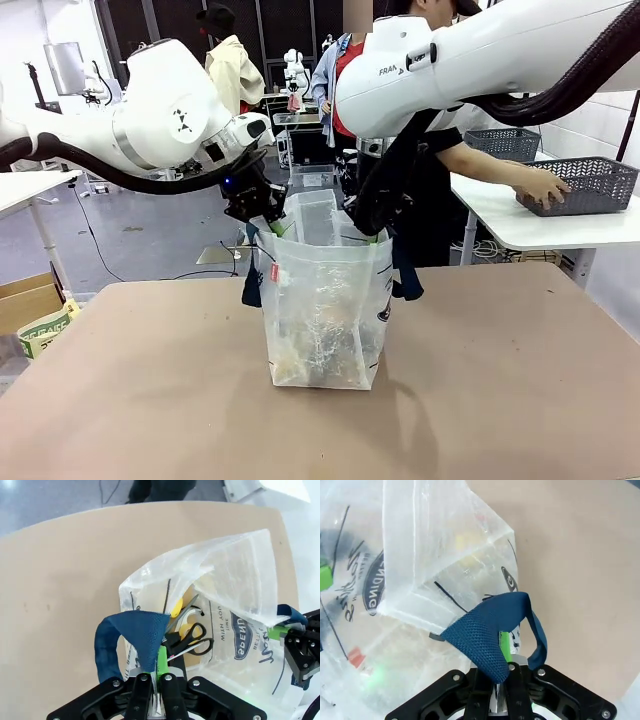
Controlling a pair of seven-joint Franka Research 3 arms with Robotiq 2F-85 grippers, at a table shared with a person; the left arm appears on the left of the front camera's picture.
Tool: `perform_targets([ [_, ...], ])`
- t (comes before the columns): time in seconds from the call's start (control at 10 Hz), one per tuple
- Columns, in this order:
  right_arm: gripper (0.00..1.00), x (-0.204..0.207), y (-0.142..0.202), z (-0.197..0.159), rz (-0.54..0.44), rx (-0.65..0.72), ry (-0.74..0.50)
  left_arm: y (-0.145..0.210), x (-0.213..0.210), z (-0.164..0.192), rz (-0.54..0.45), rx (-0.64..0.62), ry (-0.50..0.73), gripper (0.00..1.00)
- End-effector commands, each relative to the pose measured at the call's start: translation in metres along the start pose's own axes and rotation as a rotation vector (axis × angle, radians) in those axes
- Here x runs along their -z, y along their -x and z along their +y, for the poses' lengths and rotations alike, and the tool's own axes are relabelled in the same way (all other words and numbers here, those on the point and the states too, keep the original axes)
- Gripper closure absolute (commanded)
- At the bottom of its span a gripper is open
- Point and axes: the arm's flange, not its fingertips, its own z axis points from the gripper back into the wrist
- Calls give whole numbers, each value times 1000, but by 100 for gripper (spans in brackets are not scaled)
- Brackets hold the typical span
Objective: Transfer purchased items from the store into the shopping bag.
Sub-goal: Move the Reusable shopping bag to the right side of the table.
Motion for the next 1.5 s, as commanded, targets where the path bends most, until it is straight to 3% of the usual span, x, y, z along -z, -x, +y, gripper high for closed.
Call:
perform_targets([
  [0.0,100,2,-4,4,17,-45,10,-3,-3,-9,87,-25,9,100],
  [0.1,100,0,0,0,0,0,0,0,0,0,0,0,0,100],
  [0.4,100,0,-1,8,-16,20,-14,-1,5,-5,47,-33,18,100],
  [1.0,100,5,-12,30,-43,72,-117,-12,8,-16,18,-19,176,100],
  [1.4,100,11,-31,38,-52,108,-101,-16,13,-23,49,5,209,100],
])
